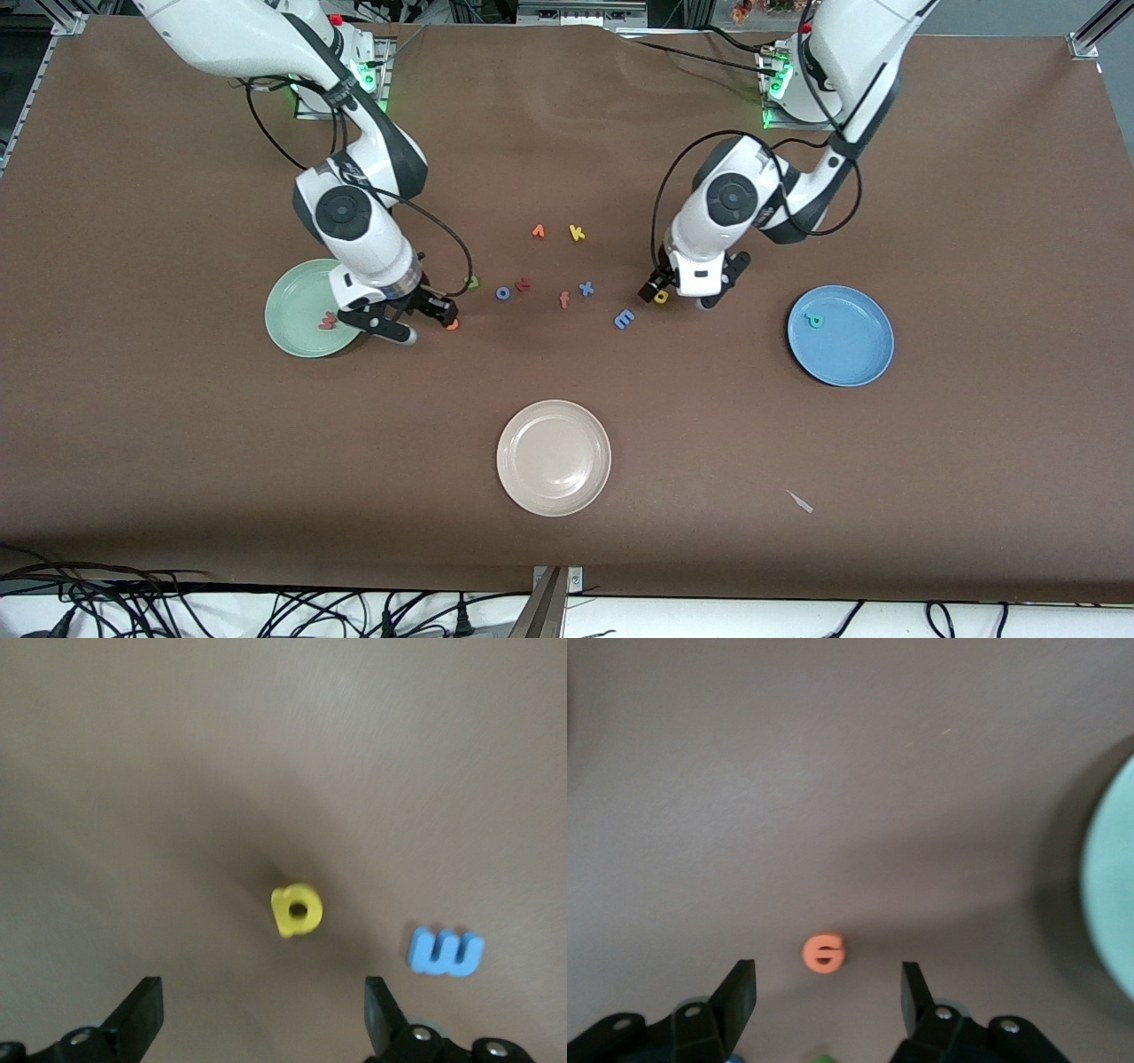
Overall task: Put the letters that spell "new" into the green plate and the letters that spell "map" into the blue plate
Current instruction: 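Grasp yellow D with the left gripper while the right gripper grasps orange 6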
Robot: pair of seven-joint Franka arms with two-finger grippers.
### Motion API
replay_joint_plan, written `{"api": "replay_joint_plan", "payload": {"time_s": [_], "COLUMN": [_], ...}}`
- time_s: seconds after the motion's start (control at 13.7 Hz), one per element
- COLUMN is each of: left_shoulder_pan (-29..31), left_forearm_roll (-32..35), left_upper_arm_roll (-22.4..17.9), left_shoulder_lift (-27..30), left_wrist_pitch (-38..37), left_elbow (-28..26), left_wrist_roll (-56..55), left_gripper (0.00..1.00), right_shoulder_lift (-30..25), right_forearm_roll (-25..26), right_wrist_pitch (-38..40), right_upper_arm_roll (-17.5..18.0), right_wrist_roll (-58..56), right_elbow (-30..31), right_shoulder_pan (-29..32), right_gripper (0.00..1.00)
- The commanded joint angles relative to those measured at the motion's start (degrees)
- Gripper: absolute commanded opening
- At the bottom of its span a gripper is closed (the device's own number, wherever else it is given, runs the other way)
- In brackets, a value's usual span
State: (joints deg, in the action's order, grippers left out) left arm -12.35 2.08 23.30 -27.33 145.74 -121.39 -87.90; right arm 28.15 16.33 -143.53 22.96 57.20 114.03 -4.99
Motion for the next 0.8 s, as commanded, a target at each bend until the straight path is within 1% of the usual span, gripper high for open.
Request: {"api": "replay_joint_plan", "payload": {"time_s": [0.0, 0.07, 0.15, 0.29, 0.37, 0.51, 0.66, 0.73], "left_shoulder_pan": [-0.31, -0.13, -0.48, -0.13, -0.22, -0.66, -0.66, -0.66], "left_forearm_roll": [6.6, 8.37, 9.69, 12.33, 12.69, 12.95, 13.39, 13.39], "left_upper_arm_roll": [-0.63, -0.63, -0.63, -0.71, -0.8, -1.41, -1.59, -1.68], "left_shoulder_lift": [-2.11, -3.24, -3.86, -5.79, -6.15, -6.51, -7.03, -7.21], "left_wrist_pitch": [1.47, 1.47, 1.47, 1.47, 1.39, 1.39, 1.39, 1.39], "left_elbow": [0.98, 1.59, 1.86, 3.87, 4.4, 4.58, 4.67, 4.67], "left_wrist_roll": [-8.76, -10.79, -12.98, -15.8, -17.03, -18.45, -18.54, -18.54], "left_gripper": [1.0, 0.99, 0.97, 0.94, 0.91, 0.84, 0.79, 0.7], "right_shoulder_lift": [2.69, 3.48, 4.27, 5.51, 5.77, 5.86, 6.3, 6.48], "right_forearm_roll": [4.83, 6.76, 8.96, 13.53, 14.68, 14.78, 14.87, 14.96], "right_wrist_pitch": [0.09, 0.0, -0.26, -0.96, -1.57, -2.19, -2.63, -3.59], "right_upper_arm_roll": [-0.37, -0.37, -0.46, -1.59, -1.69, -2.04, -2.04, -2.13], "right_wrist_roll": [4.22, 5.63, 7.38, 11.78, 12.66, 12.76, 12.76, 12.76], "right_elbow": [-2.33, -2.32, -2.32, -2.32, -2.15, -1.89, -1.8, -1.62], "right_shoulder_pan": [-1.16, -1.51, -2.3, -4.06, -4.06, -4.06, -4.15, -4.15], "right_gripper": [0.75, 0.75, 0.75, 0.74, 0.74, 0.74, 0.72, 0.71]}}
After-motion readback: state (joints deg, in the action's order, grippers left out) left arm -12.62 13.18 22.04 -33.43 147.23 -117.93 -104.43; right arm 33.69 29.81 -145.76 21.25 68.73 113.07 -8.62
